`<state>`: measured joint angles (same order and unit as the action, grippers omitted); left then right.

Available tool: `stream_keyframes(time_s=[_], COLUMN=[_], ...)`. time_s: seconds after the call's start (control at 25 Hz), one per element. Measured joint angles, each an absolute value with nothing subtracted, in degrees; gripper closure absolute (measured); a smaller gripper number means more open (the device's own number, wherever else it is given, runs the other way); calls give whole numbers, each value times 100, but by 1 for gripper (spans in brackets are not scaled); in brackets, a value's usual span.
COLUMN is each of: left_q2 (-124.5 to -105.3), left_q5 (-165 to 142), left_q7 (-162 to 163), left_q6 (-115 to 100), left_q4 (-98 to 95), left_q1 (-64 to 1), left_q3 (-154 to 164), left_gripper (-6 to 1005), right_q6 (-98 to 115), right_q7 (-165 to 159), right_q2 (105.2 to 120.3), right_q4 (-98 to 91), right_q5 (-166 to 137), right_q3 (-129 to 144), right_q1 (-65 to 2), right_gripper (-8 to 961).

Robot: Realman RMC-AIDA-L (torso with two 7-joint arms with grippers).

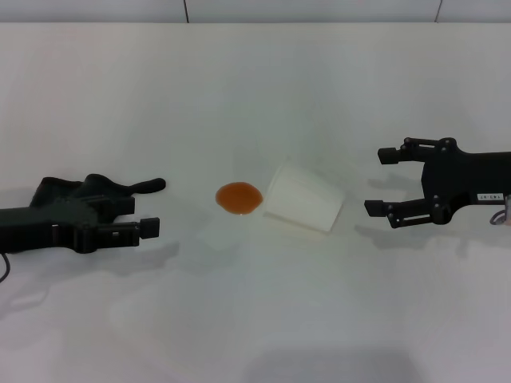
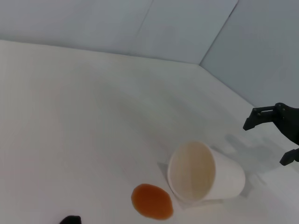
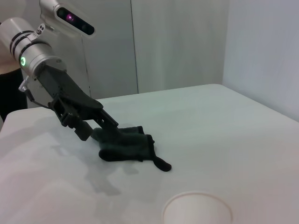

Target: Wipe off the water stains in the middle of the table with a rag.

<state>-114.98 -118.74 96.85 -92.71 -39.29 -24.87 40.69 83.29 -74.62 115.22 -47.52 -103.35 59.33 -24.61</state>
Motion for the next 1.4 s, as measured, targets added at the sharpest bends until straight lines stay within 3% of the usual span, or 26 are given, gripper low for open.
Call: stream_keyframes(time_s=[1.04, 1.4], left_q2=[-11775, -11747], left_q5=[-11602, -11590], left_q7=[8926, 8939], left_q6=[-8955, -8945], left_q4=[-3911, -3911], left_q1=[-2383, -2391], left_q3=[4010, 4007], left_gripper=[139, 139], right_q6=[8343, 8566], right_q7=[-7562, -10343], right_q2=[11522, 11481], right_q4=[-4779, -6236], right_q5=[-10338, -11473], right_q3=[5933, 6196], right_q1=[-2463, -2678], right_gripper=[82, 83])
